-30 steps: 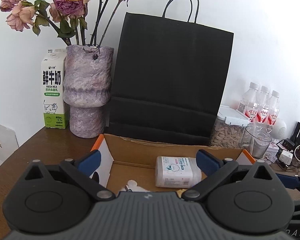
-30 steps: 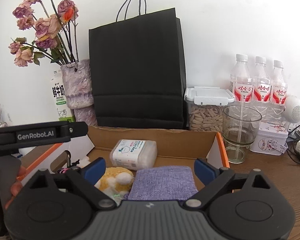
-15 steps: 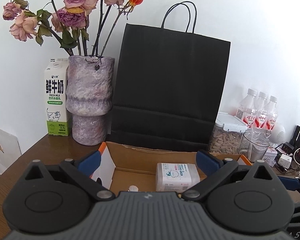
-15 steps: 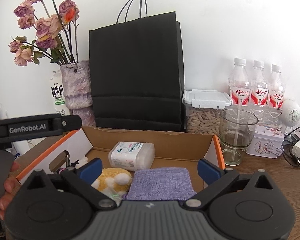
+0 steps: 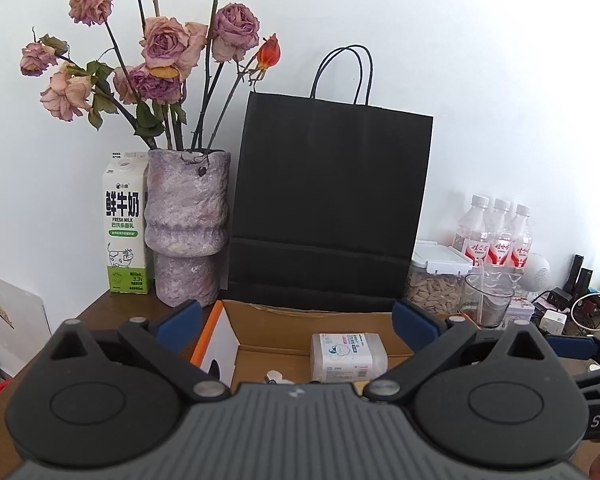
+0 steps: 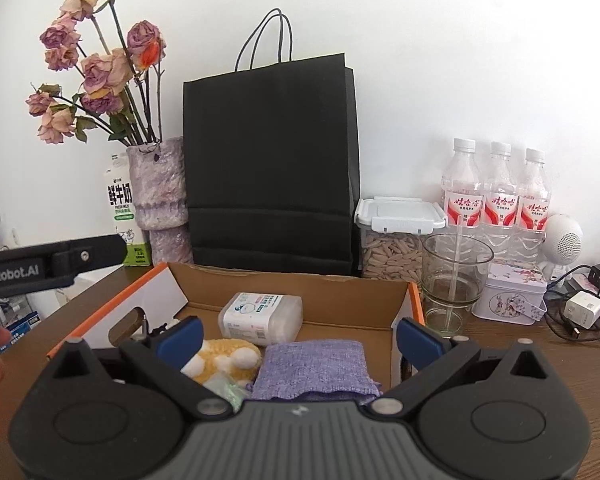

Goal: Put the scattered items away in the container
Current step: 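Move both grippers back toward the black USB cables on the table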

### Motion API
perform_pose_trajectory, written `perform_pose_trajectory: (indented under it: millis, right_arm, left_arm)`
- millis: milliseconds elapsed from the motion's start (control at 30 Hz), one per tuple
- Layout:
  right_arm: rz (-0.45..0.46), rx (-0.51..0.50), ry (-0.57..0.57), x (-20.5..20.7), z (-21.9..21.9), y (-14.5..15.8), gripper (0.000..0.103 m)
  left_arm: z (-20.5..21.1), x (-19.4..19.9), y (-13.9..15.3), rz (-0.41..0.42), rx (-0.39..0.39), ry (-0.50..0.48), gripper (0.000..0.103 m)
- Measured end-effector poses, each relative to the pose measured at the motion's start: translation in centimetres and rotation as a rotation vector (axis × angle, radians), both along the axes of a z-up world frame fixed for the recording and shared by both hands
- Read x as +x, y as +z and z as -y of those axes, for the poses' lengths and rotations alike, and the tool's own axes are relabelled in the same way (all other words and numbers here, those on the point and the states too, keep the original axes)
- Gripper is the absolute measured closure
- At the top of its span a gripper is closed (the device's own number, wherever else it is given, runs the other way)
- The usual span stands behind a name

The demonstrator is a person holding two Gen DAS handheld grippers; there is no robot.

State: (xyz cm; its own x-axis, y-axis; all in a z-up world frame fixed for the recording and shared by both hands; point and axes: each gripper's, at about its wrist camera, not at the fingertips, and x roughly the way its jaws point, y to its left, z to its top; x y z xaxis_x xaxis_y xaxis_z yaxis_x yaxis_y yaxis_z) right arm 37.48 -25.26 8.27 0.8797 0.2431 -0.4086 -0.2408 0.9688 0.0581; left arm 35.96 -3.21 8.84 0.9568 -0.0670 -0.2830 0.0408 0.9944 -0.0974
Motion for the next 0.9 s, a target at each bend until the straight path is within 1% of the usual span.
perform_pose_trajectory:
  millis: [200,400,667,900]
  right_arm:
    - [0.02,-0.017,-0.004,-2.8,0.6,0.2,0.0]
    - [0.016,-0.053,-0.002,-5.7,0.8,-0.6,0.0]
    - [-0.017,-0.057,-0.013,-9.4,1.2,-2.3,0.0]
    - [-0.083,-0.054,-0.023,-11.9,1.6,-4.4,0.0]
  left_arm:
    - [-0.9,-2.6,-0.2,0.005,0.007,0.004,0.0]
    - [-1.6,-5.1,-0.9,-0.011,0.025,-0.001,0.0]
    - [-2.6,-7.8,-3.0,-0.059,0.031,0.007,0.0]
    - [-3.0,-10.3,-4.8,-0.105,0.03,0.003,0.0]
